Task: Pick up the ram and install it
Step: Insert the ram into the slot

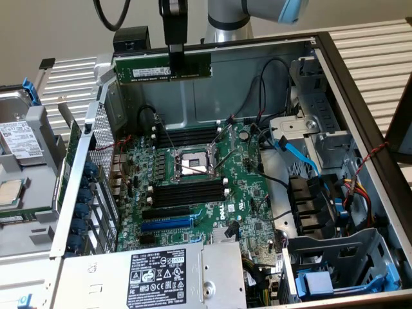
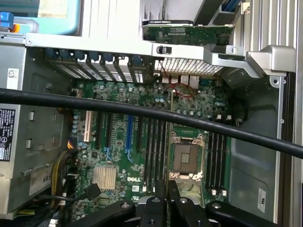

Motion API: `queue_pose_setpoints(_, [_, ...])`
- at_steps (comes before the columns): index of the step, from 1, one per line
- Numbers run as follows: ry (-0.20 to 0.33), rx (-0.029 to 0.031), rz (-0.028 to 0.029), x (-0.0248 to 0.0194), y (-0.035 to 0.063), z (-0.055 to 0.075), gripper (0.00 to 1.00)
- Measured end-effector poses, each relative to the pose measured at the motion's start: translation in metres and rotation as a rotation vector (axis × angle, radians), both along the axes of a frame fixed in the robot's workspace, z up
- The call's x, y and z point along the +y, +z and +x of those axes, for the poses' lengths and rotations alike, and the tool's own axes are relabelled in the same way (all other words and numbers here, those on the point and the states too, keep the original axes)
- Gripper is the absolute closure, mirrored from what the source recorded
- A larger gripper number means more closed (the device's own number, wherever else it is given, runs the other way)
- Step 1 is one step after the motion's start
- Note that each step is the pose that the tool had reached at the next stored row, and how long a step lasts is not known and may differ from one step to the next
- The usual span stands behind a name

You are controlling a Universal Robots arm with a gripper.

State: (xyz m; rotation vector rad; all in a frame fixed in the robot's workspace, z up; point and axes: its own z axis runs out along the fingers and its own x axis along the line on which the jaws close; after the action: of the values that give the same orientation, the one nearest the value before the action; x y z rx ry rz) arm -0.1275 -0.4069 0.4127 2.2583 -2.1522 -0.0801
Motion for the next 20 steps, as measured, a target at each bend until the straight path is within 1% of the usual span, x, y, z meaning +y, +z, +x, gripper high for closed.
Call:
queue_pose_setpoints(4, [0.049, 0.0002, -0.0003, 0.0007, -0.0018, 0.0, 0.87])
queue_pose_setpoints(10, [0.051, 0.0, -0.0001, 0.0053, -0.0077, 0.004, 0.87])
queue_pose_setpoints(12, [0.047, -0.0001, 0.0, 0.0058, -0.0109, 0.004, 0.87])
queue_pose_setpoints(20, [-0.01, 0.0, -0.0001, 0.0067, -0.0209, 0.005, 0.87])
